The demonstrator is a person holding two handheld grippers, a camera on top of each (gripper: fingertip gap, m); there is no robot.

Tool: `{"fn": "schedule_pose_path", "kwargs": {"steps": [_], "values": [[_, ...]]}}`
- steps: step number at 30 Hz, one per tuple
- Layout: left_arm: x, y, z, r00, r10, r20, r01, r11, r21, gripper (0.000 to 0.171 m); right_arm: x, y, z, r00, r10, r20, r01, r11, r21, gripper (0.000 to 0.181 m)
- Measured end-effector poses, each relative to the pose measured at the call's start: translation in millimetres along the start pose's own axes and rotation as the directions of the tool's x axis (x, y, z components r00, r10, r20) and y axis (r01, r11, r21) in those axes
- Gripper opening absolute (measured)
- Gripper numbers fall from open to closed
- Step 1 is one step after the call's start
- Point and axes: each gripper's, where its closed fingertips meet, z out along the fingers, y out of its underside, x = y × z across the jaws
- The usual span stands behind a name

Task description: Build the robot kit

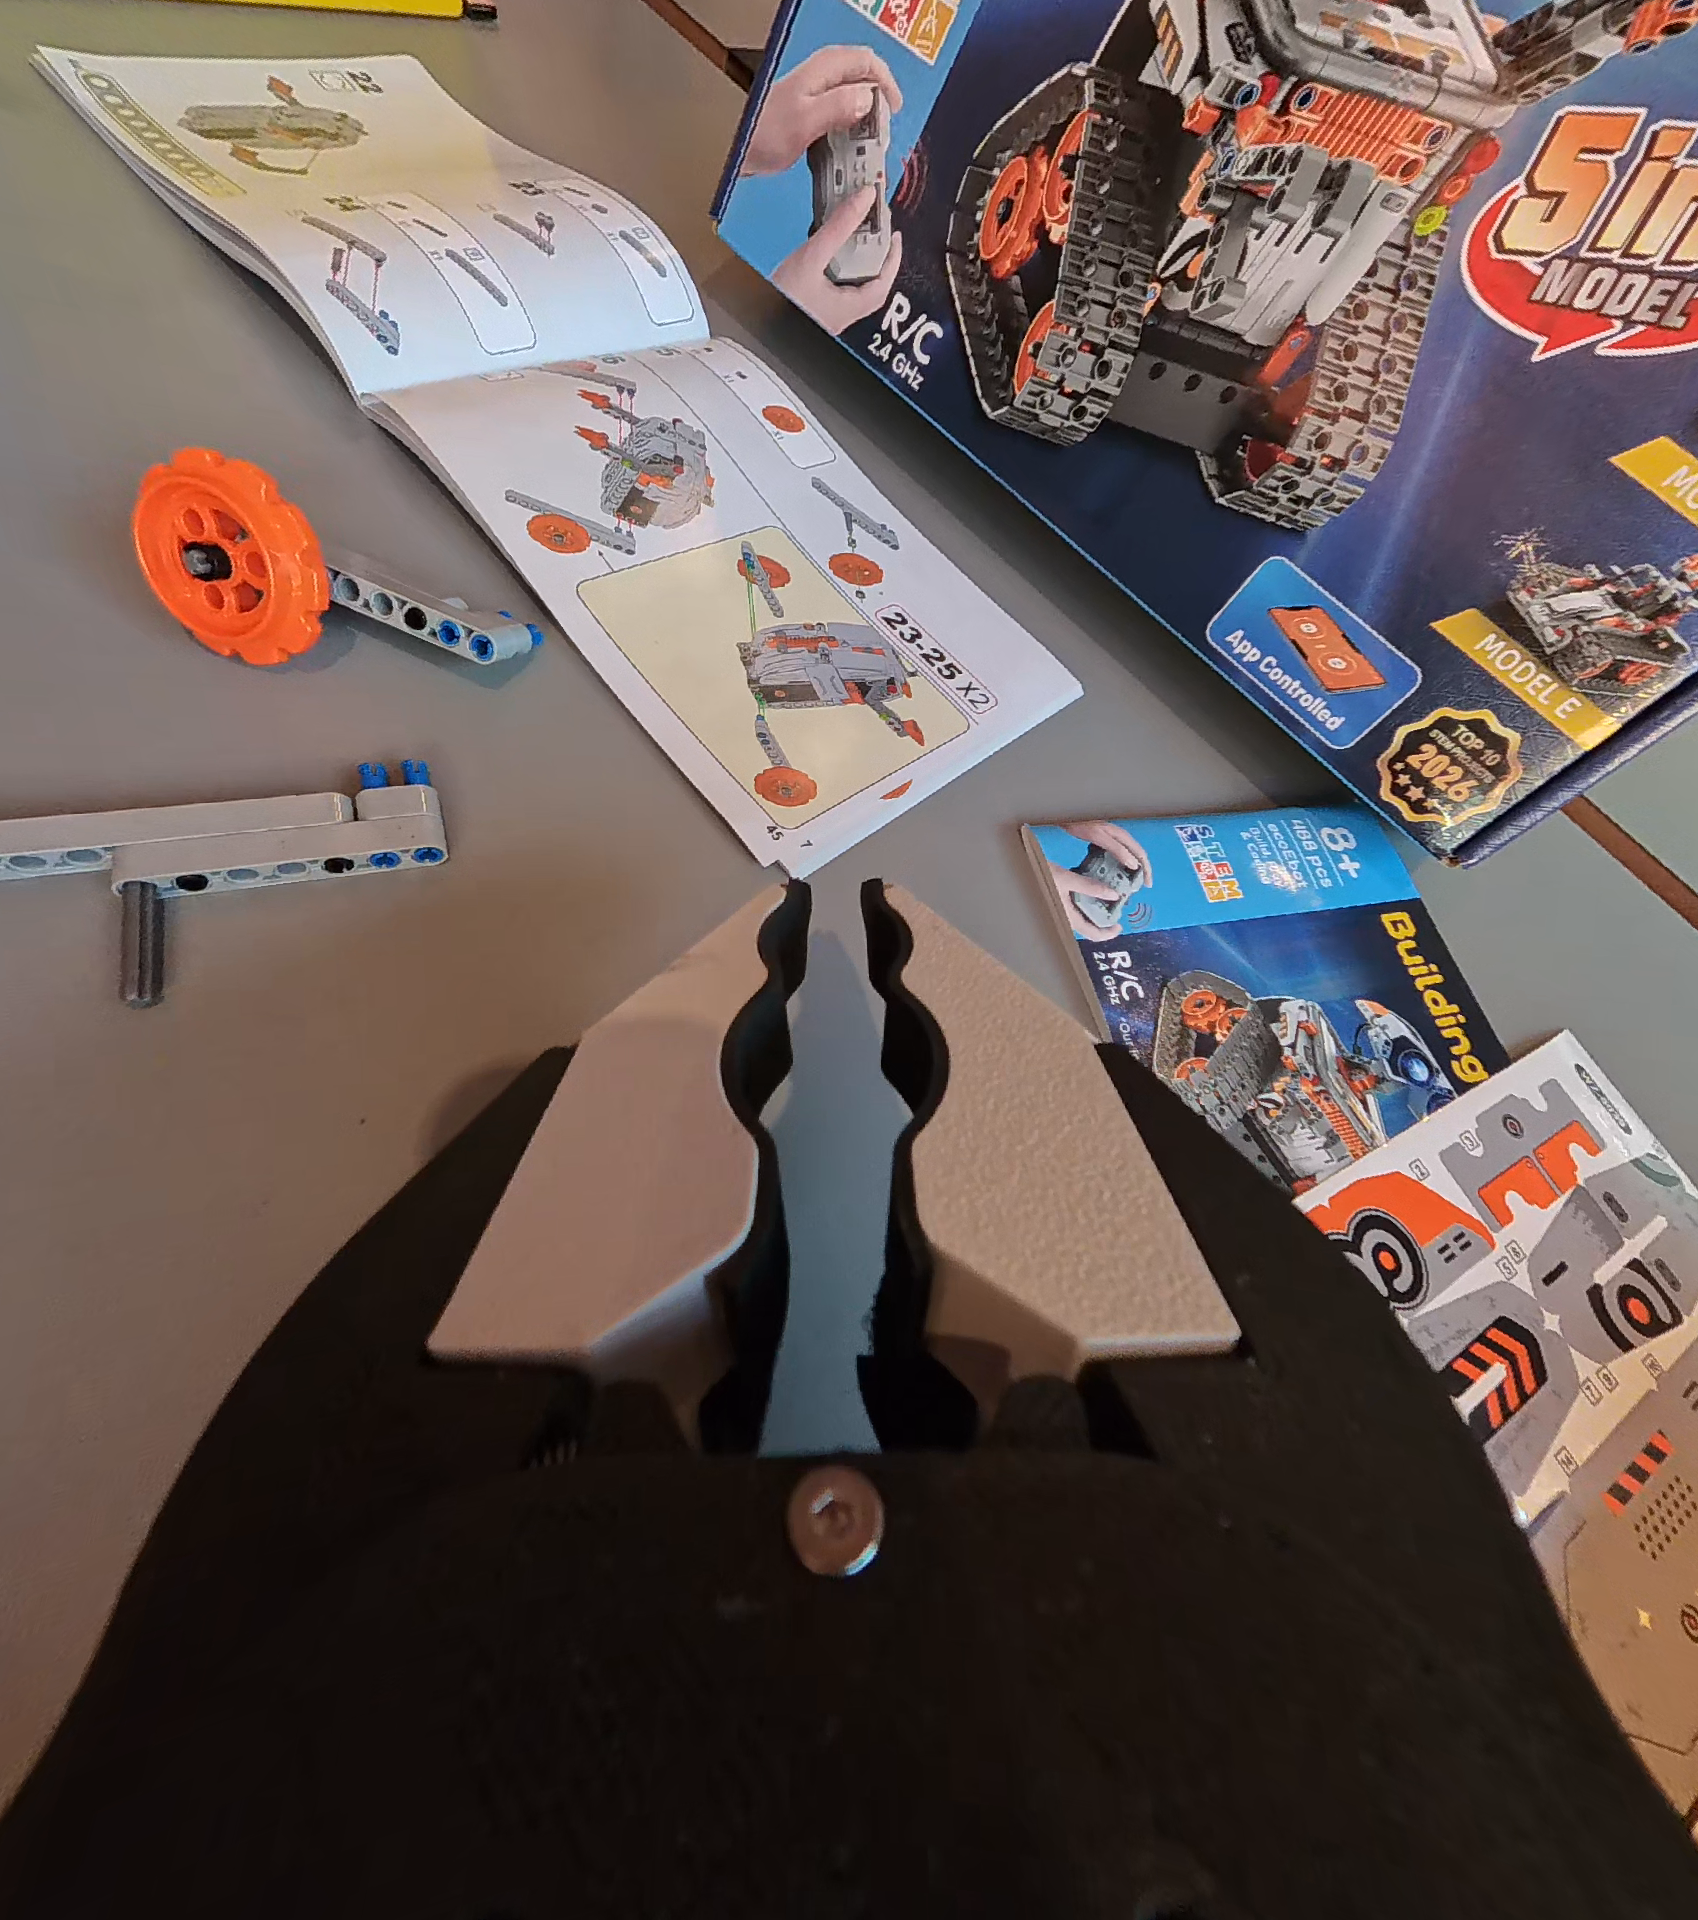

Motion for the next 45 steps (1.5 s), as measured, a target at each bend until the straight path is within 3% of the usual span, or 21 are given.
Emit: {"fn": "schedule_pose_path", "kwargs": {"steps": [3, 5, 13, 22, 25, 29, 34, 37, 41, 45], "values": [[26.5, 0.8, -4.5, 0.989, 0.012, -0.150, -0.012, 1.000, 0.001, 0.040, -0.1, -0.1, 0.0, 1.000, -0.002, 0.000, 0.002, 1.000, -0.001, 0.009], [36.1, -1.7, -9.7, 0.977, -0.014, -0.214, 0.016, 1.000, 0.009, 0.035, -0.1, 0.1, 0.0, 1.000, -0.003, -0.001, 0.003, 1.000, -0.001, 0.009], [19.9, -15.0, -14.2, 0.994, 0.102, -0.023, -0.100, 0.991, 0.085, 0.034, -1.0, 1.9, 0.9, 1.000, -0.008, 0.003, 0.008, 1.000, -0.010, 0.009], [47.8, -10.8, 1.8, 0.974, 0.207, -0.094, -0.201, 0.977, 0.064, 0.007, -2.6, 2.7, 1.5, 1.000, -0.018, 0.007, 0.018, 1.000, -0.017, 0.009], [37.3, -4.7, 4.3, 0.981, 0.187, -0.044, -0.187, 0.982, 0.019, 0.015, -3.0, 3.0, 1.8, 1.000, -0.021, 0.008, 0.021, 1.000, -0.020, 0.008], [5.8, 4.3, 1.2, 0.982, 0.152, 0.117, -0.146, 0.988, -0.052, 0.009, -3.0, 3.5, 2.1, 1.000, -0.024, 0.007, 0.024, 0.999, -0.023, 0.008], [69.0, -20.5, -20.5, 0.964, 0.131, -0.233, -0.098, 0.984, 0.146, 0.017, -4.1, 4.8, 3.2, 1.000, -0.028, 0.011, 0.029, 0.999, -0.031, 0.008], [90.0, -24.6, -28.2, 0.933, 0.143, -0.329, -0.085, 0.979, 0.184, 0.027, -4.6, 5.1, 3.4, 0.999, -0.032, 0.012, 0.033, 0.999, -0.034, 0.007], [72.7, -10.3, -6.4, 0.968, 0.208, -0.139, -0.199, 0.977, 0.070, 0.042, -3.9, 5.0, 2.9, 0.999, -0.032, 0.010, 0.032, 0.999, -0.033, 0.007], [62.1, -4.1, -7.5, 0.970, 0.241, -0.031, -0.240, 0.971, 0.024, 0.033, -3.8, 5.3, 2.9, 0.999, -0.031, 0.011, 0.031, 0.999, -0.034, 0.007]]}}
